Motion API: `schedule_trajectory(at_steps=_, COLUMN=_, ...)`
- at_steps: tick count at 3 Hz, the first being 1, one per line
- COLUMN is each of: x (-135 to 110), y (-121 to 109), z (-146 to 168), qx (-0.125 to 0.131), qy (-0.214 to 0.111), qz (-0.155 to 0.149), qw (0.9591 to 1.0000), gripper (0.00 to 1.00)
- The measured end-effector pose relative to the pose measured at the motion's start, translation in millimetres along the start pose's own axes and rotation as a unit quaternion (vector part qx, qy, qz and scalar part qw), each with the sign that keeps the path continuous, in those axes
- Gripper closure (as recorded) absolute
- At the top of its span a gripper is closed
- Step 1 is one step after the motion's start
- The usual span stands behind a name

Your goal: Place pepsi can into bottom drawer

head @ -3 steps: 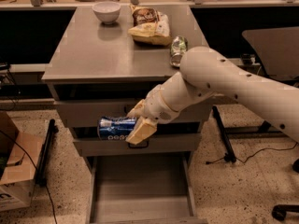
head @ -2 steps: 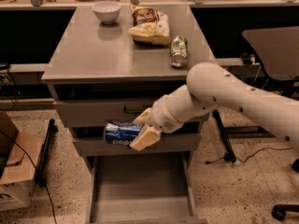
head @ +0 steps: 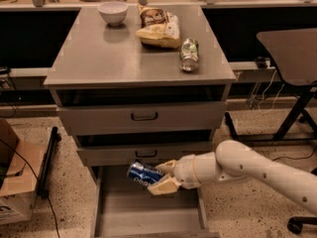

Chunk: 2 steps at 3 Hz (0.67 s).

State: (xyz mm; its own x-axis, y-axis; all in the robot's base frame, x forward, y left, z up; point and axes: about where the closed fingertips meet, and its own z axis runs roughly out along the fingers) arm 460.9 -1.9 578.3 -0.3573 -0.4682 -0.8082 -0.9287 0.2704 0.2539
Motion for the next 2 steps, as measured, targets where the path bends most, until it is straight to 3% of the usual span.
schedule_trajectory(at_steps=1, x=63.9, y=-15.2, z=23.7, qx=-0.009, qy=-0.02, qz=0.05, qw=0.9985, gripper=1.0)
schedule_trajectory(at_steps=2, x=125.0, y=-45.0, z=47.7, qx=-0.008, qy=-0.03, qz=0.092, qw=0.9953, gripper=1.0)
